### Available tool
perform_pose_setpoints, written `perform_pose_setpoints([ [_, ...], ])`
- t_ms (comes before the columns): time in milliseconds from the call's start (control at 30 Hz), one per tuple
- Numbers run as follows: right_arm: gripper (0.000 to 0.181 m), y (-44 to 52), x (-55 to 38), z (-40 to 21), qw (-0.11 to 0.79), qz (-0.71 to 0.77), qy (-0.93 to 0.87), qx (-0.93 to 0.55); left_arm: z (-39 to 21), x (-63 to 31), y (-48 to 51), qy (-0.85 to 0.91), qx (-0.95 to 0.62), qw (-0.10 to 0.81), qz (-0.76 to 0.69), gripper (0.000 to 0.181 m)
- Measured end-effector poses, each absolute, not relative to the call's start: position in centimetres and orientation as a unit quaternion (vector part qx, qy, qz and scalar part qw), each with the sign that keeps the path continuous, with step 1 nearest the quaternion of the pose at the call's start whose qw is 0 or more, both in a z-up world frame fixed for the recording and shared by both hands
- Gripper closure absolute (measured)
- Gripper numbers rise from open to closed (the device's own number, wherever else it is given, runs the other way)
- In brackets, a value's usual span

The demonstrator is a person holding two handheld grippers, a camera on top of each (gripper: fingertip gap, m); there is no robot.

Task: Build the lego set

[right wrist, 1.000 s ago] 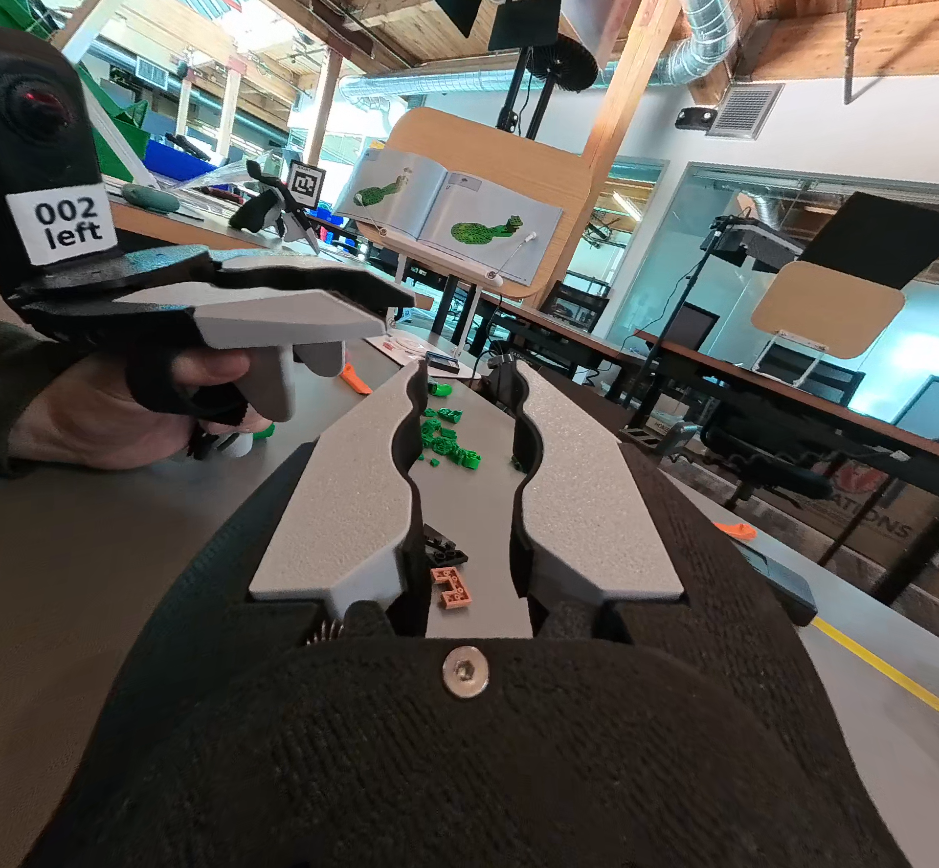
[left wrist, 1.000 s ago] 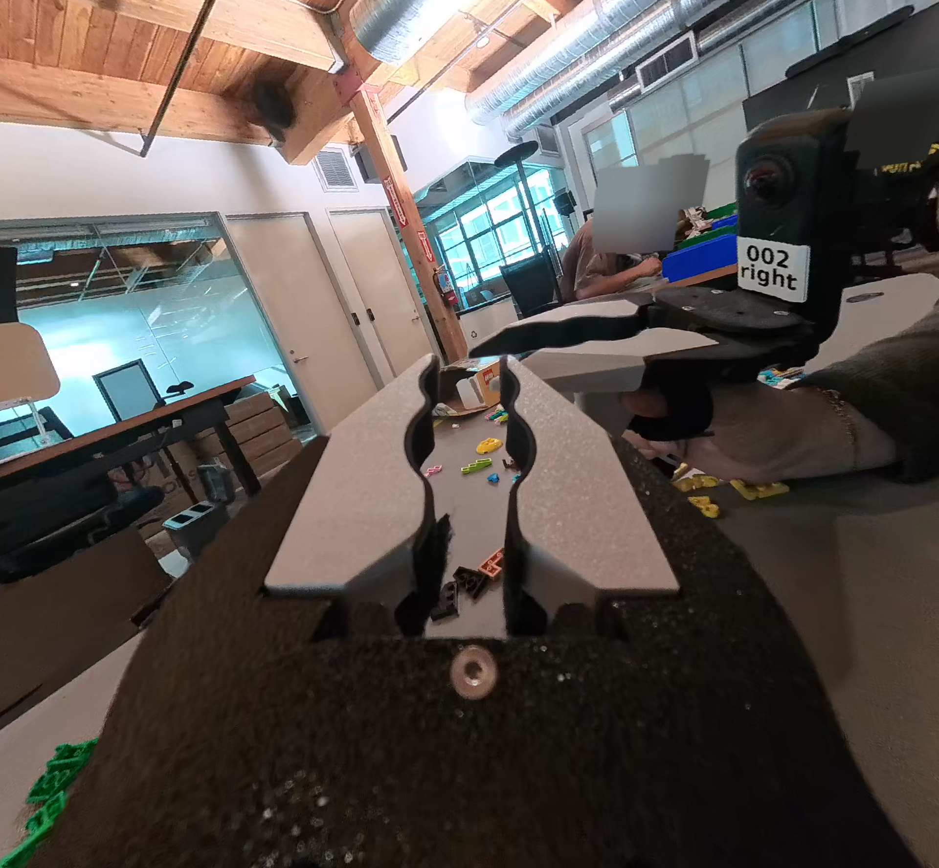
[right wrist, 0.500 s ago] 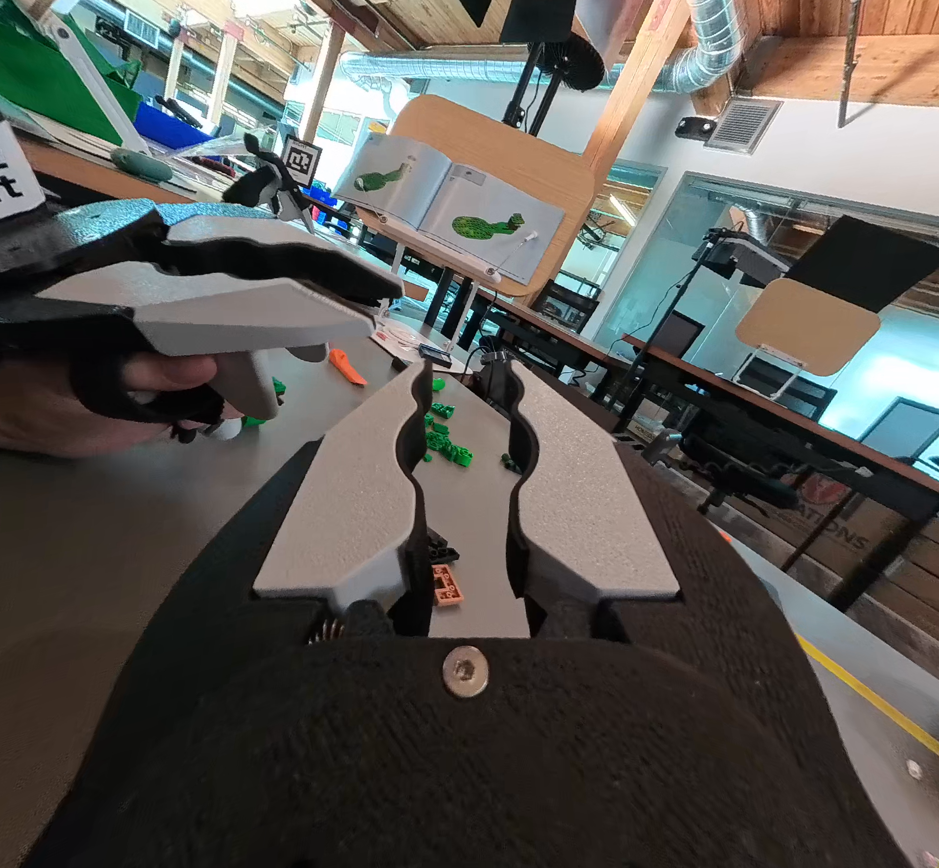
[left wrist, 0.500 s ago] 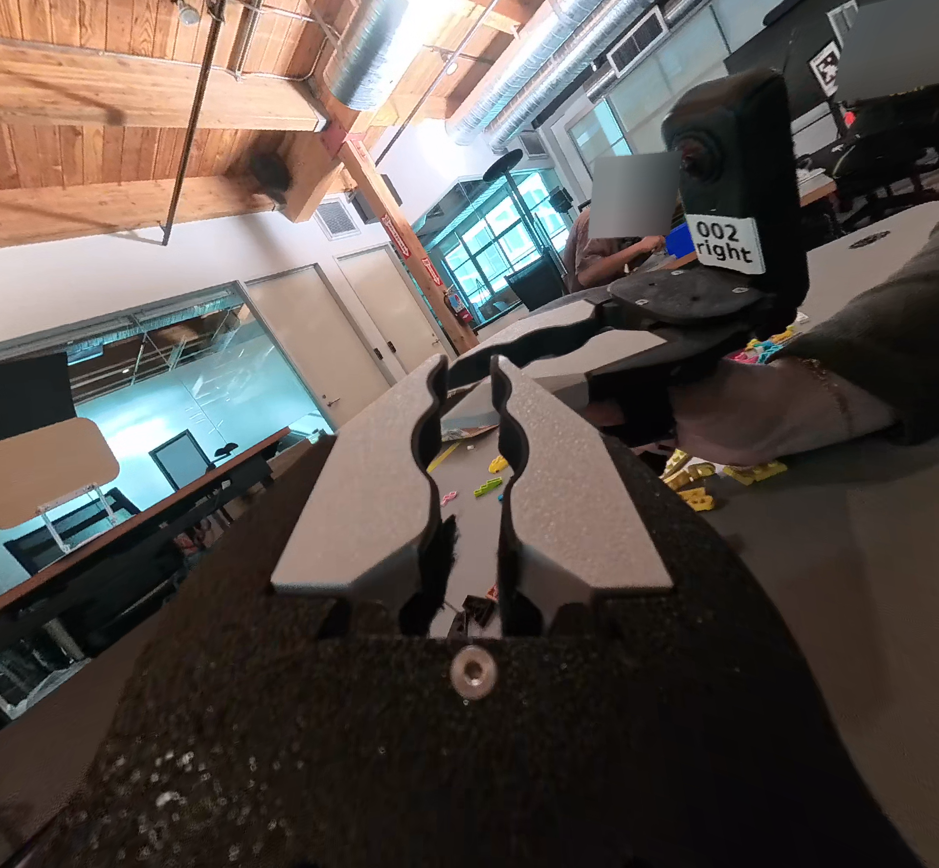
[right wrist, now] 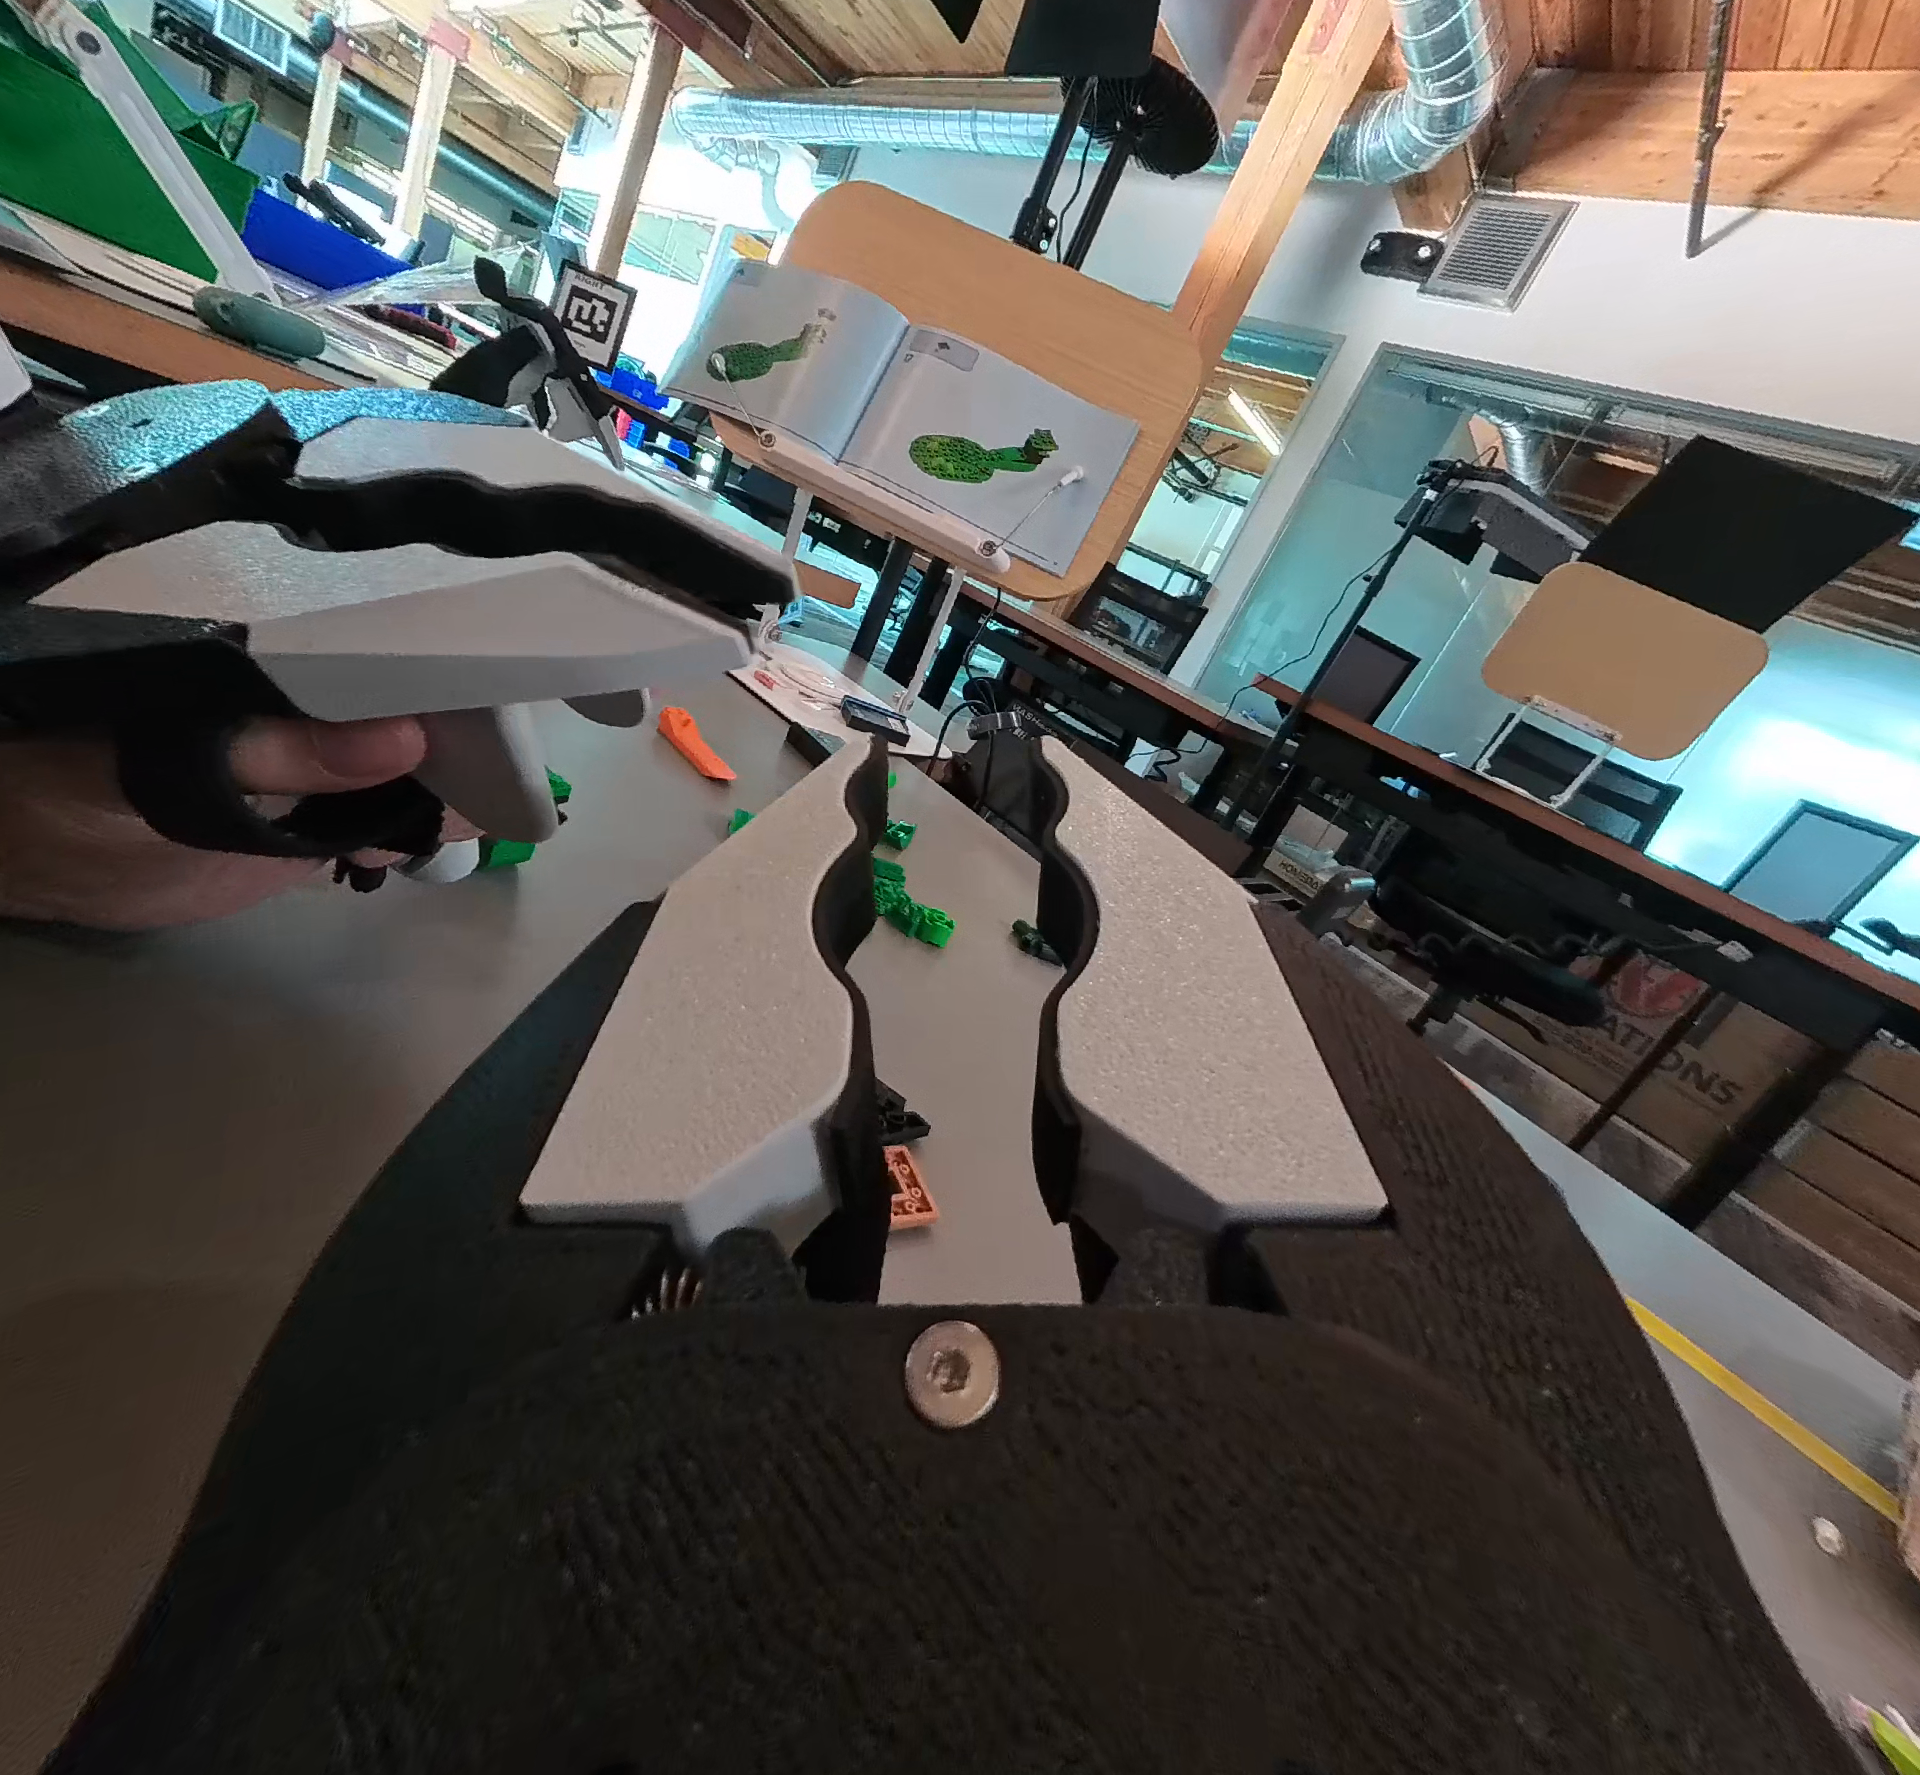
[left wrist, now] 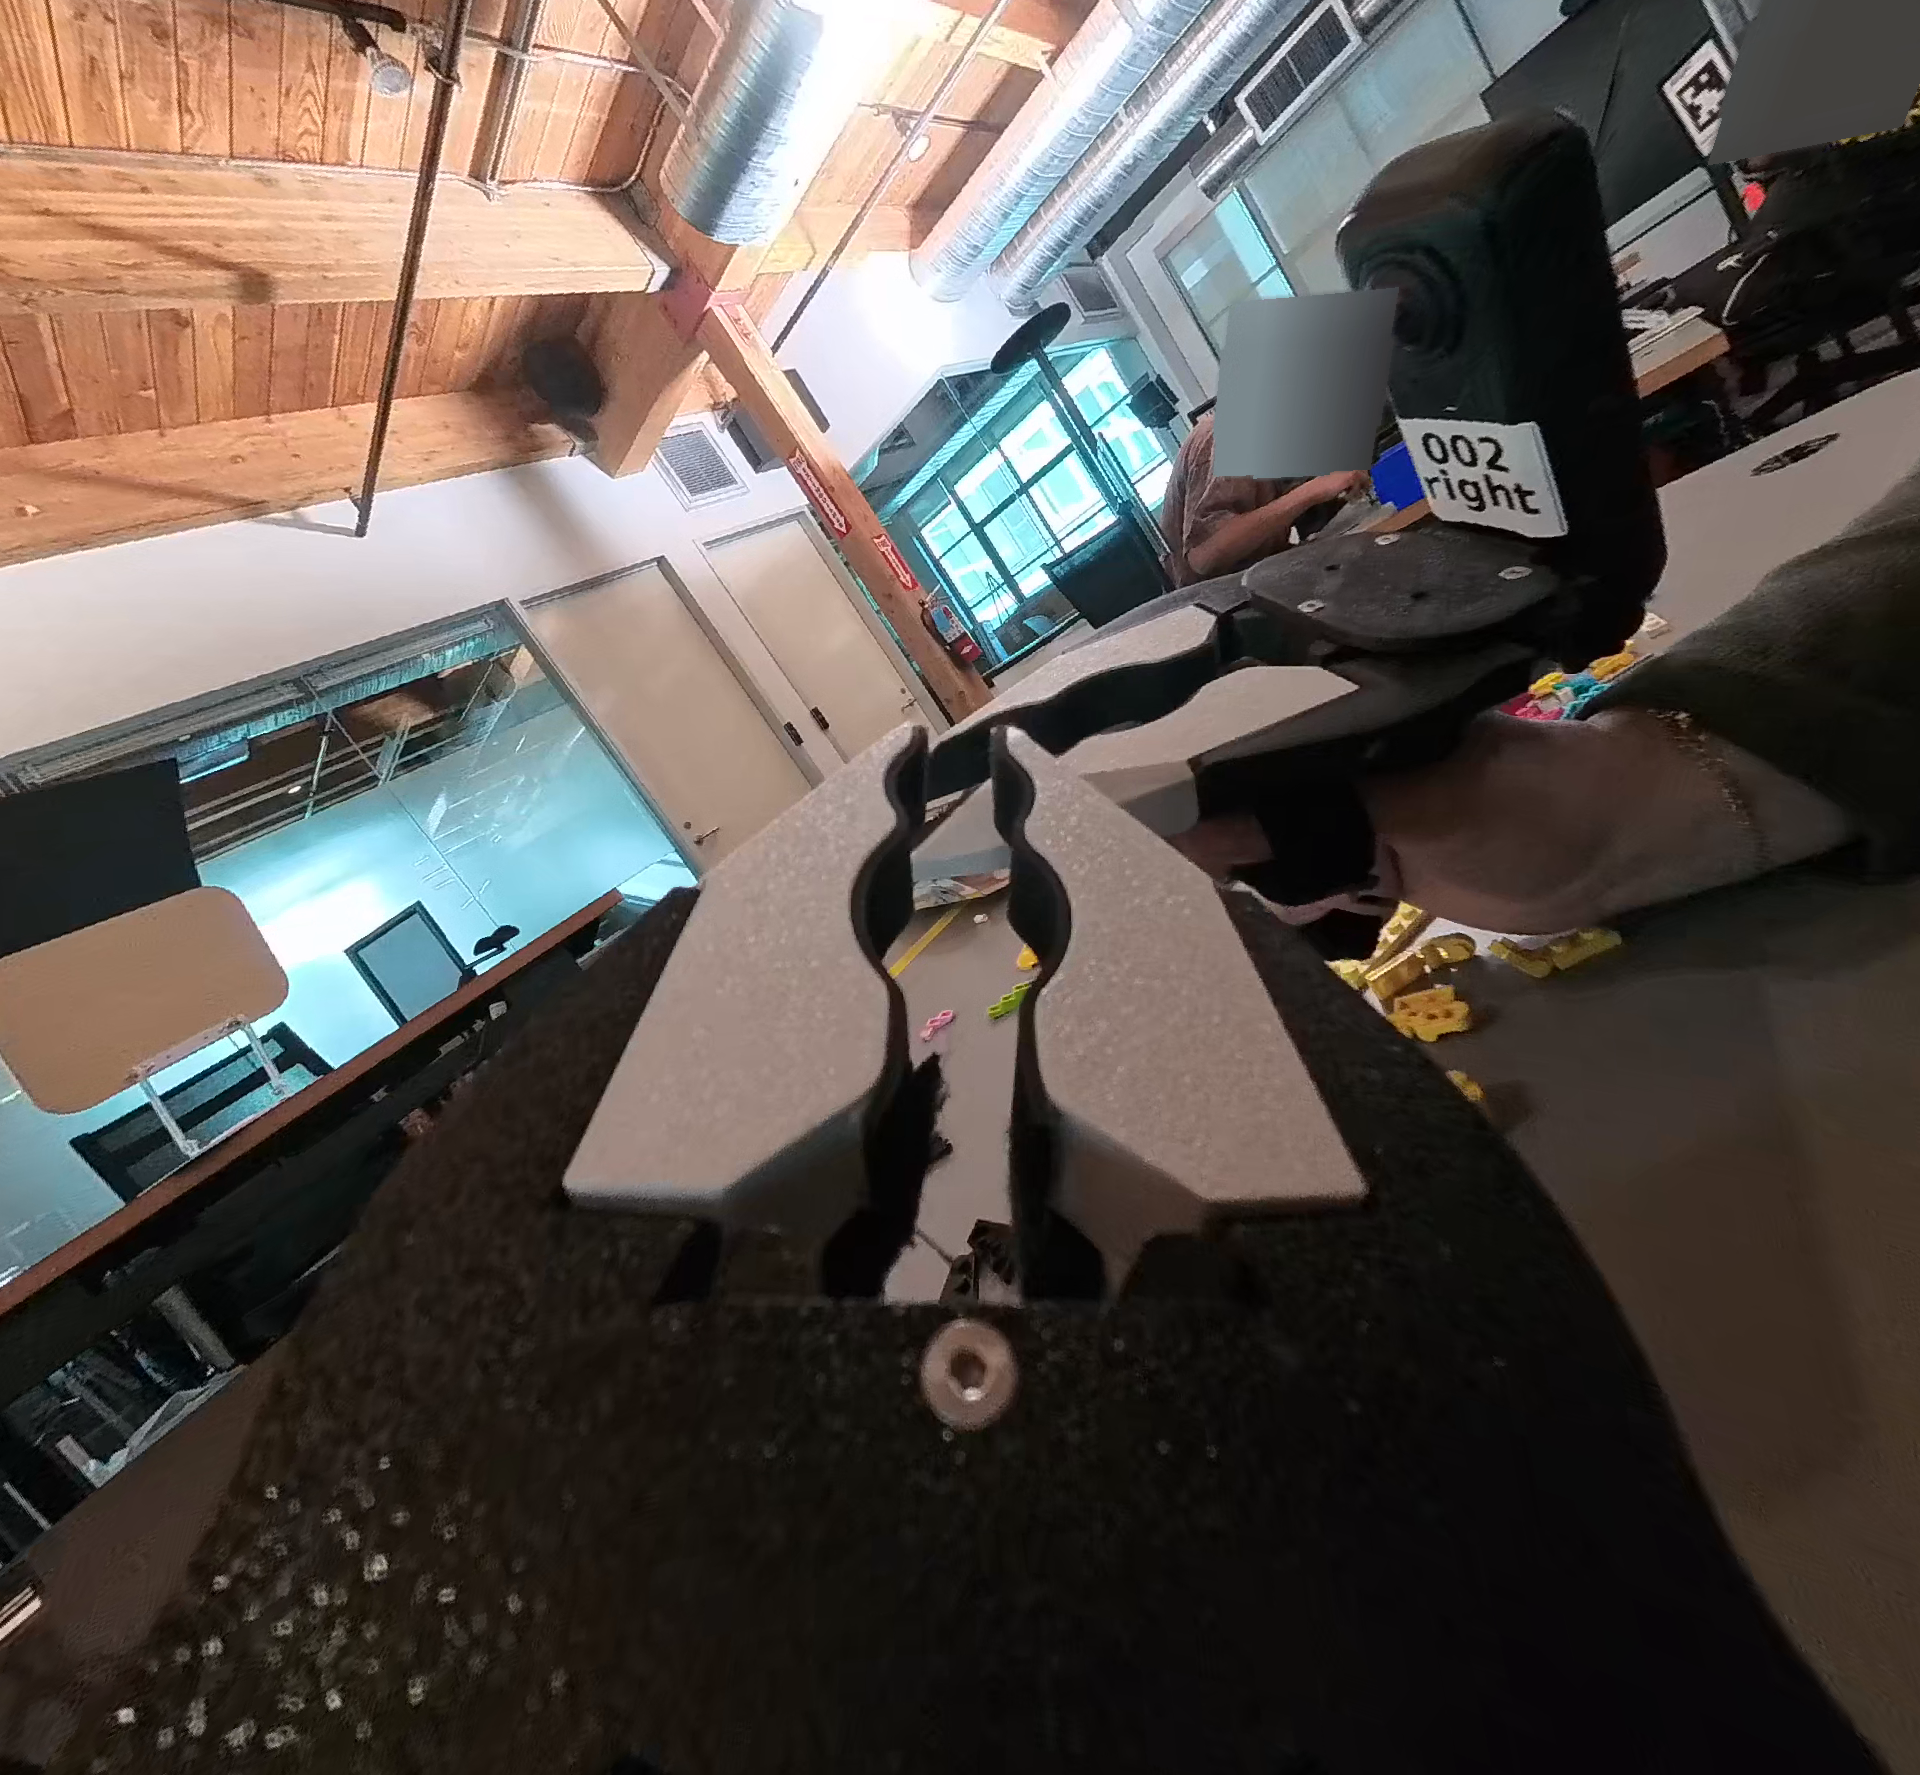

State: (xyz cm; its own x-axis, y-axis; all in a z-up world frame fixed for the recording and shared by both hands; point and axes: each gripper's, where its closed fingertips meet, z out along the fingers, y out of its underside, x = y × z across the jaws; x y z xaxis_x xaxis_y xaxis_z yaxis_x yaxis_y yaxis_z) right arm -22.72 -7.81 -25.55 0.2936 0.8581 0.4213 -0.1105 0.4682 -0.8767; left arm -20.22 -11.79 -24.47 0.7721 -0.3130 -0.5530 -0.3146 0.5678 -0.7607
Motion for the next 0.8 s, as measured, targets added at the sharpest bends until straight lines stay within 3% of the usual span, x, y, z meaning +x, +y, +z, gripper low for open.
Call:
perform_pose_setpoints([
  [800,0.158,-7.84,-23.08,-26.06,0.692,0.352,-0.494,-0.392,-24.63,-20.28,-11.8,0.344,-0.463,0.817,0.005,0.181],
])
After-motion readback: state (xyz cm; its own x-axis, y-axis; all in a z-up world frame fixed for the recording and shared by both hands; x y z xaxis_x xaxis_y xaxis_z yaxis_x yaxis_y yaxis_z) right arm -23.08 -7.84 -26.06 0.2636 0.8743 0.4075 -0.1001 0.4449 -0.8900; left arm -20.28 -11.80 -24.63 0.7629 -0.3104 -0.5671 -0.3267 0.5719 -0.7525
